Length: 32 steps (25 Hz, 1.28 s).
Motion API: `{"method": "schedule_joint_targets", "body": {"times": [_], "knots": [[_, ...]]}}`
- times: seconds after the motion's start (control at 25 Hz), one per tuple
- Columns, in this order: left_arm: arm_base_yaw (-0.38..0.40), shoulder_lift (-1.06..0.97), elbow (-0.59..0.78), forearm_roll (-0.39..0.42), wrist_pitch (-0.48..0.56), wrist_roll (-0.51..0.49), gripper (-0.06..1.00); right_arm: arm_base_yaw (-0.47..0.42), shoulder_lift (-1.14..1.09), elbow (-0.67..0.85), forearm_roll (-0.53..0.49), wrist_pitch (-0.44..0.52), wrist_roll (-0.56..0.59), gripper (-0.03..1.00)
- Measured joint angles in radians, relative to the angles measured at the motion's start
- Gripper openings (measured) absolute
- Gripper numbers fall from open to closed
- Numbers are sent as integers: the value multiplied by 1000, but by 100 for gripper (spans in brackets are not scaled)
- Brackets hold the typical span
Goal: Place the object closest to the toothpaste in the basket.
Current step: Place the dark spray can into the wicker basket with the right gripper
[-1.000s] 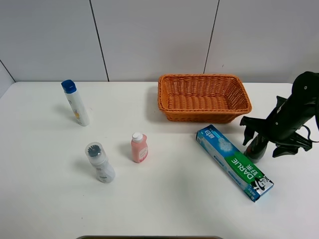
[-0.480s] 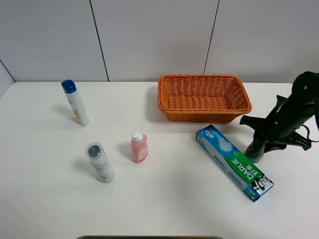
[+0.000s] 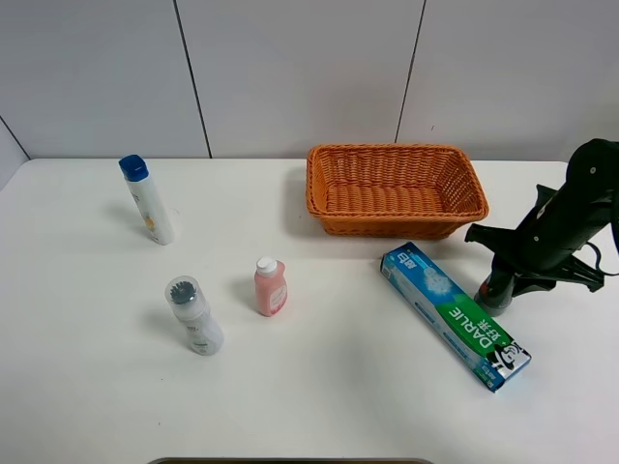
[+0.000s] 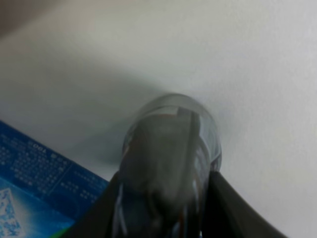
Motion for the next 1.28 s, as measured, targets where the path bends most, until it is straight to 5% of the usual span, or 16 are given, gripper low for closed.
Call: {"method": "schedule_joint_targets", "body": {"times": [0.76, 1.28], "knots": [[0, 0, 0, 0, 0, 0, 94, 3, -231, 1, -76, 53, -11, 36], [0, 0, 0, 0, 0, 0, 94, 128, -426, 1, -150, 54, -51, 36]]}}
